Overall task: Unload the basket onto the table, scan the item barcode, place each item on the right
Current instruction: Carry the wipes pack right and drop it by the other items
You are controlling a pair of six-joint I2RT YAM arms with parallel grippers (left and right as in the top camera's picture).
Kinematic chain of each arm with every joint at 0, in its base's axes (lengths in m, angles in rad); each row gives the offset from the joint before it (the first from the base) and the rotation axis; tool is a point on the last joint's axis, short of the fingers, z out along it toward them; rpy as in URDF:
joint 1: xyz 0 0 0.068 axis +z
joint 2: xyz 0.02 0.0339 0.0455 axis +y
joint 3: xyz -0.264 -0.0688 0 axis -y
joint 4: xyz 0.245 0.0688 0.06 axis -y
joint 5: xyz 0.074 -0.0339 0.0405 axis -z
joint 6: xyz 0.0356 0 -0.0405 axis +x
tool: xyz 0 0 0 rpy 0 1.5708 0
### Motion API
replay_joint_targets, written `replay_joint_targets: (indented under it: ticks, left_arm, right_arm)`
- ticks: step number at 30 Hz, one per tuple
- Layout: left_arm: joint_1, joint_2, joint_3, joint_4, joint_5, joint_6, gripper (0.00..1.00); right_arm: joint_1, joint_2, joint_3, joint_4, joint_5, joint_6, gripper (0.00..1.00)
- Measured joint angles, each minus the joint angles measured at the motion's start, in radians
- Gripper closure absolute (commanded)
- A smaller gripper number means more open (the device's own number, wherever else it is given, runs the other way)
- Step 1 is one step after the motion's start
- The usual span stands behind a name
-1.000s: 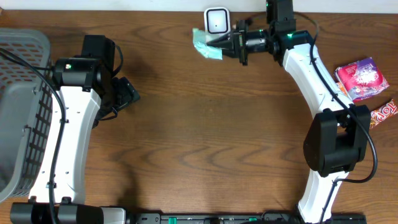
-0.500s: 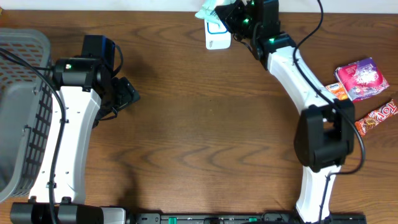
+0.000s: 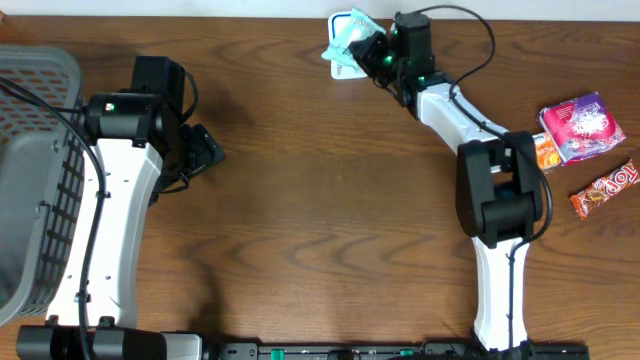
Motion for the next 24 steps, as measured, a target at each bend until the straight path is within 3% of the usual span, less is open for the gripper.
replay_joint_targets:
  ticks: [6,13,20,24]
  left_arm:
    - [0.000,0.000,-0.001,0.000,0.000,0.000,0.03]
    - [0.000,0.000,-0.001,0.000,0.000,0.000,0.02]
    - [0.000,0.000,-0.001,0.000,0.000,0.000,0.02]
    - [0.000,0.000,-0.001,0.000,0.000,0.000,0.02]
  right_arm:
    - [-0.074,-0.145,0.000,-0.222,0.058,-0.093,0.99]
    - [-0.287,-0.346,0.020,-0.682,0.303,-0.175,0.99]
    - [-0.526,-0.326,0.018,-0.995,0.559,-0.265,0.99]
    - [-0.639,-0.314,0.016,-1.065,0.608,-0.278,0.99]
